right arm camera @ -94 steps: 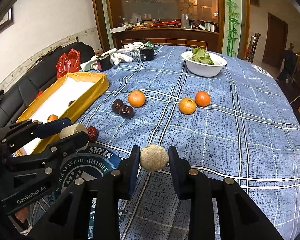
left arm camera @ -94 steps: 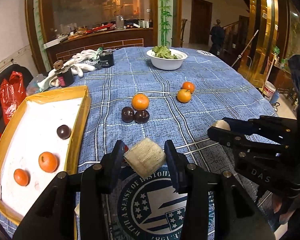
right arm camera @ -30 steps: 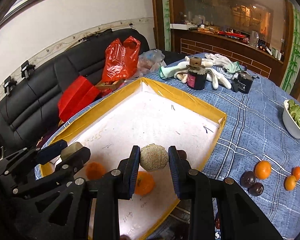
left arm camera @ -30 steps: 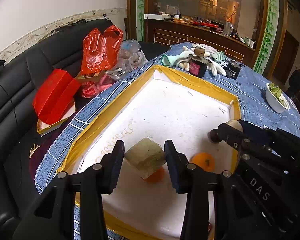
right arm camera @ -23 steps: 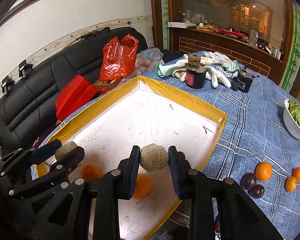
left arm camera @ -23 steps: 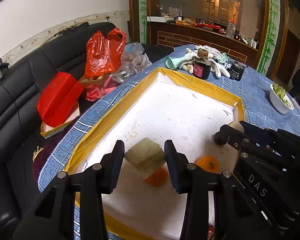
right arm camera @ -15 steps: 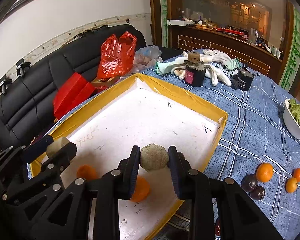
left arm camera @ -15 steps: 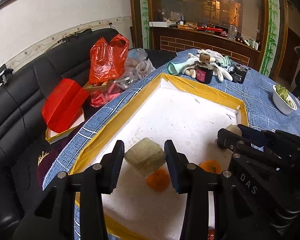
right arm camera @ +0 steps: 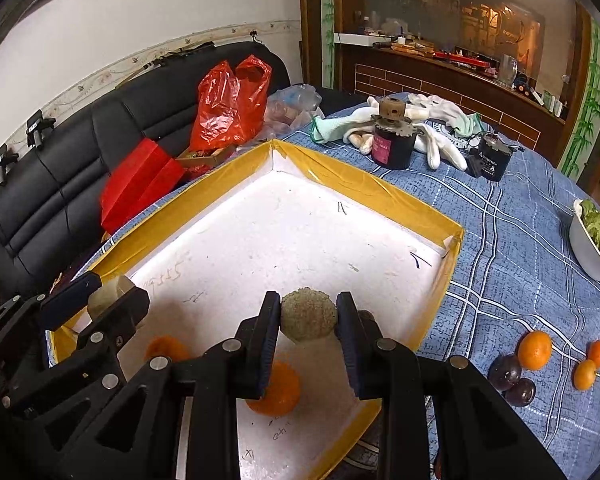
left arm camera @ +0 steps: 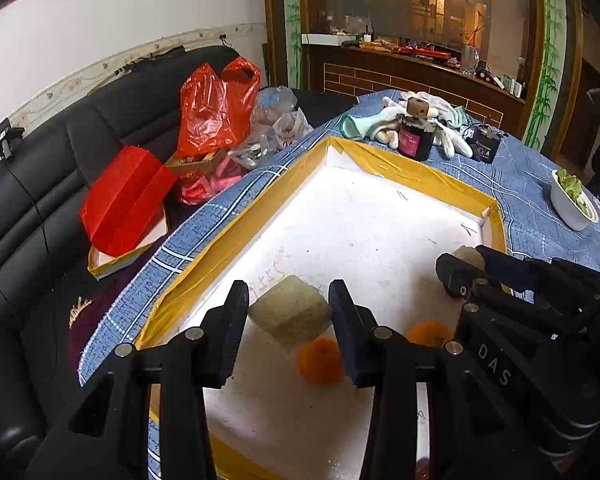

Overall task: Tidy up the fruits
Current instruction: 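Lower the cylinder and ball into the tray with both tools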

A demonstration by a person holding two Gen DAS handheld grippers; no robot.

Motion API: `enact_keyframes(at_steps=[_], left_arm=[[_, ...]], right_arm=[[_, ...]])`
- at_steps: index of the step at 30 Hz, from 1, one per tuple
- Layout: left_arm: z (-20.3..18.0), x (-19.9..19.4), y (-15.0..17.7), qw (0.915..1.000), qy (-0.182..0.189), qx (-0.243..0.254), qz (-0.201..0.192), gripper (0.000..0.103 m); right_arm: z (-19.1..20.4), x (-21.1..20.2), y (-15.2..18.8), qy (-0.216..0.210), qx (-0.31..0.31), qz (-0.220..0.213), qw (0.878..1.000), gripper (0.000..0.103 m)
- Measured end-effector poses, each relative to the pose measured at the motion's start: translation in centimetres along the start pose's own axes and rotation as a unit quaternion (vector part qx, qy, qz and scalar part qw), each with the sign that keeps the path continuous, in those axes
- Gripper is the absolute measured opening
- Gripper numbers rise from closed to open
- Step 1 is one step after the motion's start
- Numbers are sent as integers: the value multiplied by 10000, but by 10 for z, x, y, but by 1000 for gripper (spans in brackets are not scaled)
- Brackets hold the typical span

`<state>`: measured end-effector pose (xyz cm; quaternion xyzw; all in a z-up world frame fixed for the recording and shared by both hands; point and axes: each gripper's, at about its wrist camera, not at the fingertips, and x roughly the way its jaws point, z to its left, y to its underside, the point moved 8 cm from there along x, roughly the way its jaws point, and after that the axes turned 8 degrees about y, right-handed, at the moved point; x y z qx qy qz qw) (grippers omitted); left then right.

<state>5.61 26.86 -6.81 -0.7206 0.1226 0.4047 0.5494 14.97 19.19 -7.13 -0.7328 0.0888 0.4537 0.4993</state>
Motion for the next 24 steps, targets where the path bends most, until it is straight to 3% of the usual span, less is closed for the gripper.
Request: enact_keyframes(at_steps=[8,24], left_arm=[[3,8,5,9997,87,-133,207,40],[6,13,6,9995,65,-166,256,40]], right_arm=[[2,9,2,117,-43,152,9998,29],[1,12,3,424,-144,231,9987,29]])
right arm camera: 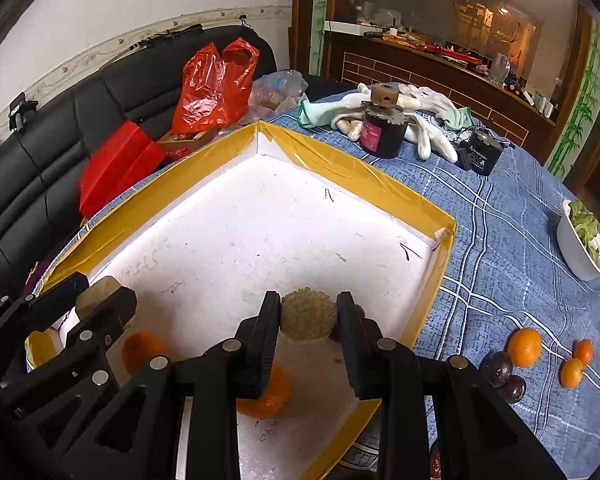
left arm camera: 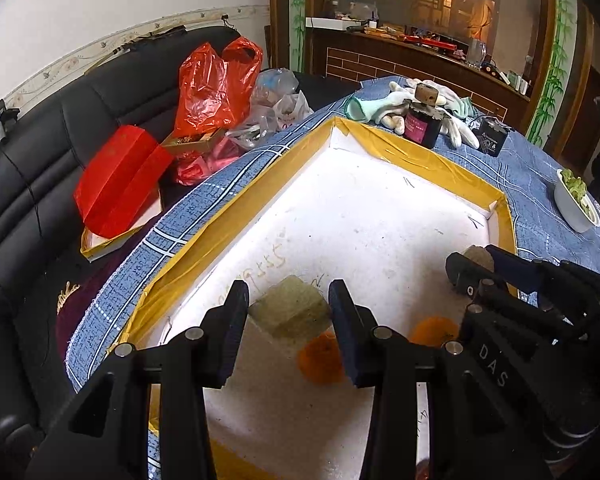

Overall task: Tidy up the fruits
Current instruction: 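Lower the cylinder and ball into the tray with both tools, then open both tools to release the cylinder and ball in the tray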

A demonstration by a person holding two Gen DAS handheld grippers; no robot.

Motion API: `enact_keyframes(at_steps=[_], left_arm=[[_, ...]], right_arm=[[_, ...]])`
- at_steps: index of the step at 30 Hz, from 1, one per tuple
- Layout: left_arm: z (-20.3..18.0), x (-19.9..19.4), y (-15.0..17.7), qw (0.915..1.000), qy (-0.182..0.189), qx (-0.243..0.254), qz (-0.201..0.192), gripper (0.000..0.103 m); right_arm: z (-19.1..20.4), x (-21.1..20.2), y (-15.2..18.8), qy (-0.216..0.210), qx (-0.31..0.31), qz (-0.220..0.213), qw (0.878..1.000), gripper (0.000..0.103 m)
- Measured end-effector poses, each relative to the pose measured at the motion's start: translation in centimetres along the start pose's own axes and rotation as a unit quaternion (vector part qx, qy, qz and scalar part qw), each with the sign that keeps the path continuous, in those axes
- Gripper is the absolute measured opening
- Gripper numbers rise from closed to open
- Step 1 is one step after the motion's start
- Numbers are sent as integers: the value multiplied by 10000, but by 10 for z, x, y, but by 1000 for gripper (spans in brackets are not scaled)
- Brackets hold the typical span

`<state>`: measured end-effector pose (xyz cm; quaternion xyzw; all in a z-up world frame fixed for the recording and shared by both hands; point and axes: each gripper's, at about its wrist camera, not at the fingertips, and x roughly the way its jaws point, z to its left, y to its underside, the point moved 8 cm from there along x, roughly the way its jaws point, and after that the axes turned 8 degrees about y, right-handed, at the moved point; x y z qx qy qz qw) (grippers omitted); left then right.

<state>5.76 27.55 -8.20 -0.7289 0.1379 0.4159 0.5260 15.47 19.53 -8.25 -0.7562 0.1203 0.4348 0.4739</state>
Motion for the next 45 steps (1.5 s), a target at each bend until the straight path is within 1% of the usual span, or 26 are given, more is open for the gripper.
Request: enact_keyframes(at_steps=[15,22,27,29,30,31,33,34,36,40,45], left_arm=[[-2,0,-1,10000,13,-33,-8,40],[2,1,-2,9999,22,-106,-8,40],[3,3,0,9999,34,-110,37,41],[3,5,1,9999,20,-120,90,41],[4,5,1,9998,-20,-152,88,42],[6,4,1,9998,-73,-155,82,43],[7,2,-1,9998,-165,-144,16,59],[8,-1,-2,9996,-259,-138,-35,62],[10,-5,-4,9993,-324,-126,-101,69],[10,-17,-7,9989,-368,-81,-271,71],[3,-40,-14,9972,-409,66,-615,71]], right_arm=[[1,-2,-2,111,-36,-85,9999,29],[-1,-2,-3,299,-35,-139,9995,30],[-4,1,-1,331,-11,-74,9994,30],[-5,0,-1,342,-8,-89,9994,40],[-5,0,-1,318,1,-86,9995,53],[-5,-1,-2,284,10,-87,9996,60],[-5,-4,-2,287,27,-129,9995,60],[-6,-5,-2,290,40,-130,9995,62],[-8,-8,-2,275,107,-156,9994,62],[-13,-17,-3,249,231,-223,9992,63],[-18,-39,-5,236,318,-447,9982,63]])
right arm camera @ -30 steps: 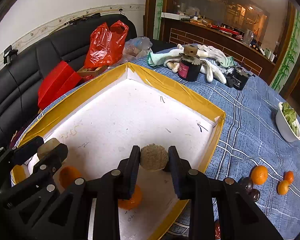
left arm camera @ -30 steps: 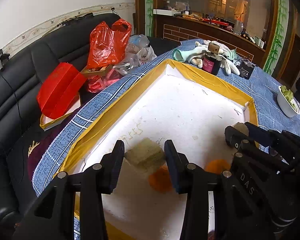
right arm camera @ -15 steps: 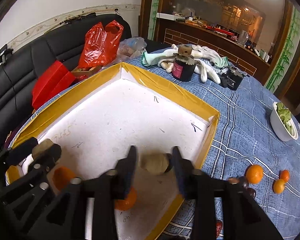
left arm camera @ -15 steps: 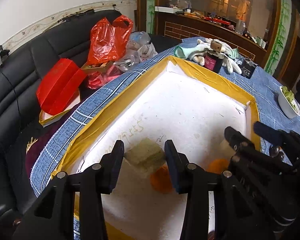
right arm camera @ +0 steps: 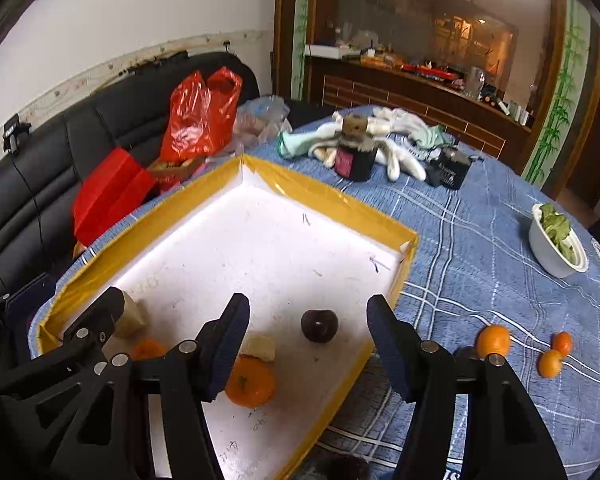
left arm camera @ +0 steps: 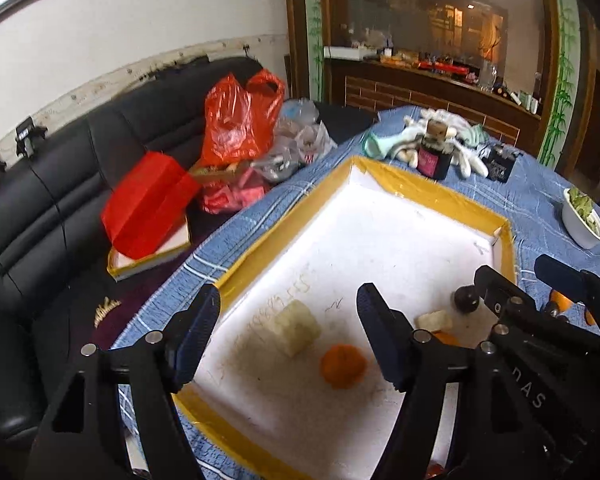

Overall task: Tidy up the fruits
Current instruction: 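Open both tools to release the cylinder and ball in the tray, then move both open tools back over the fruits on the tablecloth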

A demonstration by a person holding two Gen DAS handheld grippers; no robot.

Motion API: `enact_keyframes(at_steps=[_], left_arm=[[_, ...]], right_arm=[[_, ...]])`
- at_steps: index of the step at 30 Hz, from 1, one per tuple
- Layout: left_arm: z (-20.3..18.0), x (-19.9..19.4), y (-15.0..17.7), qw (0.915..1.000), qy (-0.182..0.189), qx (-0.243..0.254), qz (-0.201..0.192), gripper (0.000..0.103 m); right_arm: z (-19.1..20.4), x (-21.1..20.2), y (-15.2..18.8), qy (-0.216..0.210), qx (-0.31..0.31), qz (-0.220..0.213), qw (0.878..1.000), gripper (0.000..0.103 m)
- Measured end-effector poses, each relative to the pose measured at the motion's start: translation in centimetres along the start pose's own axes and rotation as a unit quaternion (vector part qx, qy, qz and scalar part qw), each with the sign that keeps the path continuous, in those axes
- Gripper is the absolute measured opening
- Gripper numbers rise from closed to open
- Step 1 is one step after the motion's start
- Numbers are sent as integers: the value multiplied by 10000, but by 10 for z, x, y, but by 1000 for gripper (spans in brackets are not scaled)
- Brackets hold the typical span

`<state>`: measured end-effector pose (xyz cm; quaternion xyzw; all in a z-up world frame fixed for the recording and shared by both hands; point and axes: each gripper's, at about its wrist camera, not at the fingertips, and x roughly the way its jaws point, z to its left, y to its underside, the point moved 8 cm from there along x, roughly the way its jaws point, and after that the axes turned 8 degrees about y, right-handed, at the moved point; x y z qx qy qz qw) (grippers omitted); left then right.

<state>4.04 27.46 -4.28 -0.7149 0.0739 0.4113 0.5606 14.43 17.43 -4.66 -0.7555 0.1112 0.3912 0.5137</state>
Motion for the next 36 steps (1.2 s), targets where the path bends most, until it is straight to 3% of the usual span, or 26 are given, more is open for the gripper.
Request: enact_keyframes(at_steps=[7,19,36], left_arm=[[-13,-26,-9,9994,156,82,-284,73],[-53,-45,-4,9982,508,279,-123,73],[-97,-69,3,9954,686,593,-298,73]], right_arm=[[-21,-36,-1,81,168,-304,9994,68],[-65,-71,14,286,414,-422,9978,68],[-110,-99,37,440,672,-542,9953,68]])
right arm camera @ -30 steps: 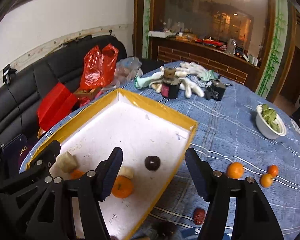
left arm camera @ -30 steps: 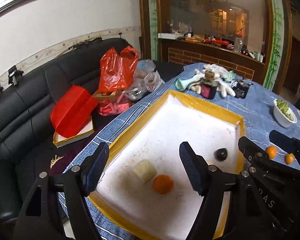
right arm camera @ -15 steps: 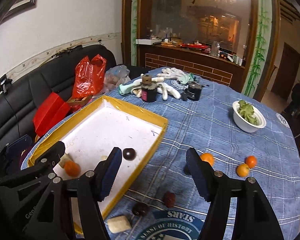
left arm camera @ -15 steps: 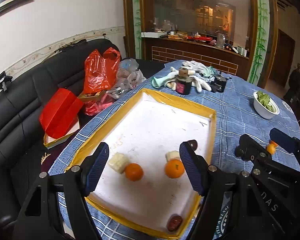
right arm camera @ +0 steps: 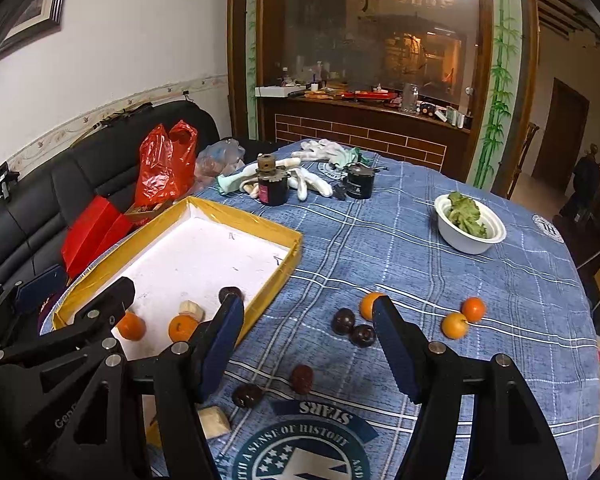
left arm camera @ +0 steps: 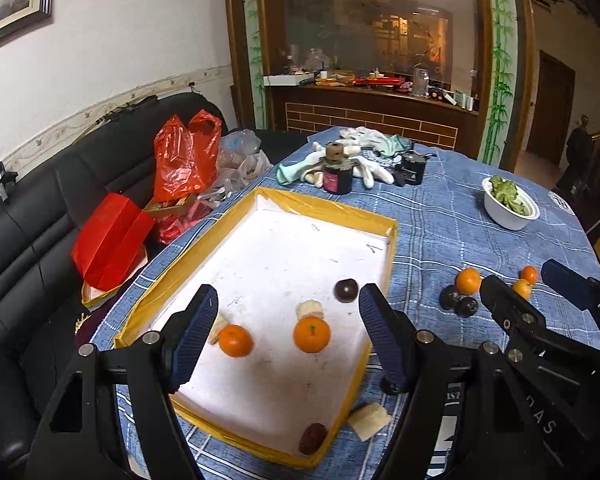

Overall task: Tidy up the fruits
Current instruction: 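Move both open tools back over the fruits on the tablecloth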

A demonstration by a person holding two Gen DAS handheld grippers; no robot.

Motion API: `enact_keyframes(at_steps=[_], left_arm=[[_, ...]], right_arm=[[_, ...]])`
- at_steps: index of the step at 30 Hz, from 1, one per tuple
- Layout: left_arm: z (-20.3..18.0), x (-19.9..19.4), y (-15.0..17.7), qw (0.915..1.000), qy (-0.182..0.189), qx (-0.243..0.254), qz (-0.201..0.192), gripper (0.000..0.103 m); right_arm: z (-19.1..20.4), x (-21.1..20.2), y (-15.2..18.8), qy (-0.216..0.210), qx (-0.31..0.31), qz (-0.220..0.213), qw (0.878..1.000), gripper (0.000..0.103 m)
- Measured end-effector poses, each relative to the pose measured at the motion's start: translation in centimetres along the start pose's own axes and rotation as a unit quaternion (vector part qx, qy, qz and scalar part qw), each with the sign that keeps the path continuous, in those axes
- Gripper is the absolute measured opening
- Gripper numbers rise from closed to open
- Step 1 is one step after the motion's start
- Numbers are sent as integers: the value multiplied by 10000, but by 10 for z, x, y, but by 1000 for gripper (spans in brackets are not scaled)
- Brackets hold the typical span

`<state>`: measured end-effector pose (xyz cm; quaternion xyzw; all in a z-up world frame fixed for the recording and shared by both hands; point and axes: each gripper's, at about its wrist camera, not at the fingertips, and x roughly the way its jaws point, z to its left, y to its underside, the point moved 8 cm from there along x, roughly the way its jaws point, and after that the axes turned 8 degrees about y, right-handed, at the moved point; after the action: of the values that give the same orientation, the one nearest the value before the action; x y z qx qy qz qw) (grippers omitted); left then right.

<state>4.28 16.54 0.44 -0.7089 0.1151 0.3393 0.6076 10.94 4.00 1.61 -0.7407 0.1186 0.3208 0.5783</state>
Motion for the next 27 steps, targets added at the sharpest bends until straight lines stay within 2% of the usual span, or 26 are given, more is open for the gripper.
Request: enact_keyframes(at_steps=[9,21,27], left_arm=[[-39,-1,10,9990,341,285,91,73],[-95,0,24,9952,722,621,232,73],[-115,2,34,9931,826,772,329,73]], right_arm=[[-35,-12,14,237,133,11,9996,69],[-99,-23,42,1047,434,162,9934,73],[-119,-25,56,1271,520,298,9901,73]])
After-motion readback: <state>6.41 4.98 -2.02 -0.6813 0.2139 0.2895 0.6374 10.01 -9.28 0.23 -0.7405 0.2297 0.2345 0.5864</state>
